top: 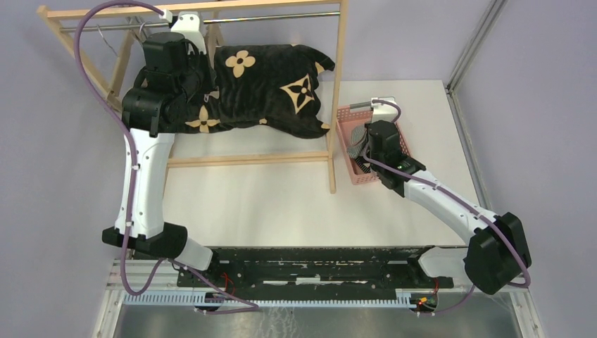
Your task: Remove the underwear clipped to the hanger
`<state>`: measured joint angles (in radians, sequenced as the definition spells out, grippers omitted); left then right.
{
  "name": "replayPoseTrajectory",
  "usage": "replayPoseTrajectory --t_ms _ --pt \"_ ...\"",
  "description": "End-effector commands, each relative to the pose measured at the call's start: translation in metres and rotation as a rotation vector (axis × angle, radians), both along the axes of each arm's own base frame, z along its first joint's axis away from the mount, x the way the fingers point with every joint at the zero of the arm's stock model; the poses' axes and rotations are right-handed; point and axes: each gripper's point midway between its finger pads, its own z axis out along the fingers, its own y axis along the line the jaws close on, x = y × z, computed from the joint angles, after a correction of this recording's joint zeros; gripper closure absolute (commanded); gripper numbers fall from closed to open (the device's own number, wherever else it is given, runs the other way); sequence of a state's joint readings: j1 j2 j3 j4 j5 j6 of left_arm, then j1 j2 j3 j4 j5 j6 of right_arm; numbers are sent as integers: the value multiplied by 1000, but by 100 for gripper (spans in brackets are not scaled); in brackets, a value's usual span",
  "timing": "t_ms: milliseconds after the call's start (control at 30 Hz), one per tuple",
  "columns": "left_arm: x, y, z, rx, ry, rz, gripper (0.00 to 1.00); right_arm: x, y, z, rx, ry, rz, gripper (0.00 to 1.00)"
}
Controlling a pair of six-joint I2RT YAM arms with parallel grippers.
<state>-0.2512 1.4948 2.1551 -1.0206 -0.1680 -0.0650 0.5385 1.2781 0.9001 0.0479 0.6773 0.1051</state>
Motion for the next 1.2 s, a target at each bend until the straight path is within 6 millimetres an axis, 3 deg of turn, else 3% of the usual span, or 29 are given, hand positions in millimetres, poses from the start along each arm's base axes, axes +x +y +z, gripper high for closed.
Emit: replayPoseTrajectory --t_ms 0,100,300,667,700,767,867,933,1167 --pt "13 -7 14 -13 -66 -43 95 8 -13 5 57 -36 -39 99" --pt "10 -11 14 -32 -88 -67 69 13 -17 -3 79 -12 -43 99" --pt "-9 -11 27 -63 -153 -87 44 19 -15 -24 84 50 -38 99" --pt "-51 -8 45 -111 -239 -115 33 28 -9 -53 66 127 -34 98" --pt "-56 -7 48 -116 -251 -112 33 29 -9 -56 63 135 -35 93" --pt "-66 -2 54 -117 -276 -105 32 32 -9 -59 52 146 -36 64" --pt "-79 6 59 -106 -297 -82 29 32 -7 -49 57 131 -21 37" --pt "-87 13 61 -98 -308 -54 29 30 -4 -37 70 111 9 29" --pt "-106 45 66 -62 -350 86 28 12 -7 8 98 13 56 25"
